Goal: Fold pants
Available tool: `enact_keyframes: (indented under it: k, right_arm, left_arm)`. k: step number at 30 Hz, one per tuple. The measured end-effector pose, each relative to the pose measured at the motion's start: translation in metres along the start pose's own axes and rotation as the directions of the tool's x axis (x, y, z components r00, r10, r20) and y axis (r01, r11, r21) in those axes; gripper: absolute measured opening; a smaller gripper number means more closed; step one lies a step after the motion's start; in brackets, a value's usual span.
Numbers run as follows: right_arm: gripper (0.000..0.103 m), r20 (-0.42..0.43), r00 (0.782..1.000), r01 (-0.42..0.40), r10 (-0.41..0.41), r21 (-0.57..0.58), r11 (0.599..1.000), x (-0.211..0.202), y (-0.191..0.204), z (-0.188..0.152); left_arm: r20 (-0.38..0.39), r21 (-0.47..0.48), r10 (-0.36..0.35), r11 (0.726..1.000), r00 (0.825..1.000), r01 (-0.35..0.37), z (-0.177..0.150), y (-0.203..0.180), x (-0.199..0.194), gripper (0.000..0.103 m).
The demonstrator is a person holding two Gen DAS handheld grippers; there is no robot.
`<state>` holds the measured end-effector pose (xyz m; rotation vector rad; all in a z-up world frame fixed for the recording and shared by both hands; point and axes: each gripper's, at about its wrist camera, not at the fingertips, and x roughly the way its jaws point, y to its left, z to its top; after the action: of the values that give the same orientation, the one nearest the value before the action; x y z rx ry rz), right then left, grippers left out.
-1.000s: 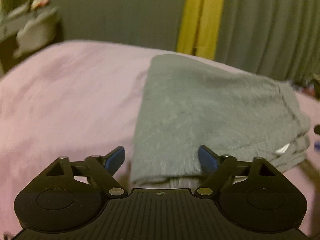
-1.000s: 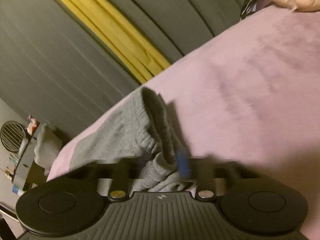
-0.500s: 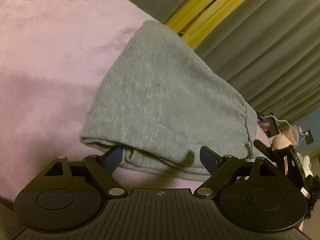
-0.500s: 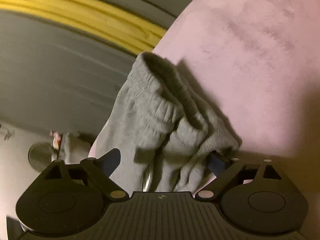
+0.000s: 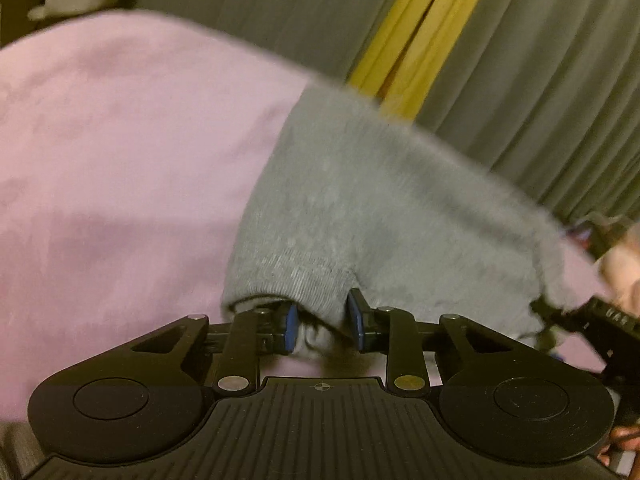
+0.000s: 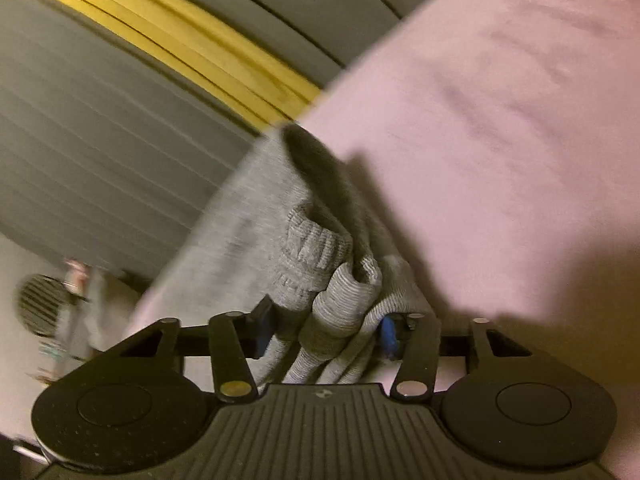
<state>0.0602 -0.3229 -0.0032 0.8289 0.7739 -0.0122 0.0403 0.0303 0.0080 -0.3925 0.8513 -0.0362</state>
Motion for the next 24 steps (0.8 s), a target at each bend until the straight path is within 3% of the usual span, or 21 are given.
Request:
enact_keyframes:
  k: [5,7,9,11,12,14,16,18,20,21,24]
  right_arm:
    - [0.064,-0.042,0.999,0.014,-0.013,0.006,1.0,-0.009,0.007,0.011]
    - [0.064,-0.009,1.0,0.02,-0.02,-0.026,0.999,-0.028,0.012,0.009]
    - [0.064,0.065,0.996,0.062,-0.056,-0.106,0.992,-0.048,0.019,0.001]
    - [0.063,0.162,0.979,0.161,-0.121,-0.263,0.951,-0.062,0.039,-0.01]
    - [0.055,0.197,0.972,0.185,-0.125,-0.327,0.927,-0.067,0.047,-0.016]
    - [0.052,0.253,0.964,0.194,-0.079,-0.47,0.861,-0.069,0.068,-0.026]
    - [0.047,0.247,0.968,0.177,-0.043,-0.552,0.815,-0.058,0.08,-0.033]
    - [0.044,0.226,0.973,0.171,-0.043,-0.584,0.794,-0.04,0.077,-0.035]
    - [0.044,0.236,0.959,0.272,-0.156,-0.611,0.743,-0.015,0.069,-0.038]
    - [0.052,0.228,0.959,0.277,-0.169,-0.618,0.736,-0.009,0.063,-0.039]
    - [0.069,0.256,0.946,0.319,-0.197,-0.641,0.698,-0.001,0.059,-0.04]
  left_arm:
    - [0.042,0.004,0.015,1.0,0.999,-0.016,0.002,-0.003,-0.018,0.039]
    - [0.107,0.004,0.003,1.0,0.994,-0.004,0.0,-0.005,-0.038,0.04]
    - [0.176,0.021,0.005,1.0,0.984,-0.008,-0.002,-0.009,-0.05,0.048]
    - [0.22,0.061,0.014,0.998,0.975,-0.028,0.001,-0.019,-0.056,0.053]
    - [0.232,0.076,0.013,0.997,0.973,-0.032,0.002,-0.023,-0.056,0.054]
    - [0.235,0.089,0.025,0.995,0.972,-0.047,0.004,-0.029,-0.049,0.055]
    - [0.221,0.117,0.046,0.99,0.974,-0.073,0.007,-0.034,-0.034,0.055]
    - [0.173,0.171,0.115,0.975,0.978,-0.145,0.007,-0.034,-0.014,0.056]
    - [0.141,0.205,0.155,0.962,0.978,-0.182,0.0,-0.029,0.001,0.068]
    - [0.141,0.209,0.162,0.959,0.977,-0.19,-0.001,-0.026,0.004,0.075]
    - [0.129,0.195,0.169,0.962,0.977,-0.192,0.002,-0.022,0.01,0.08]
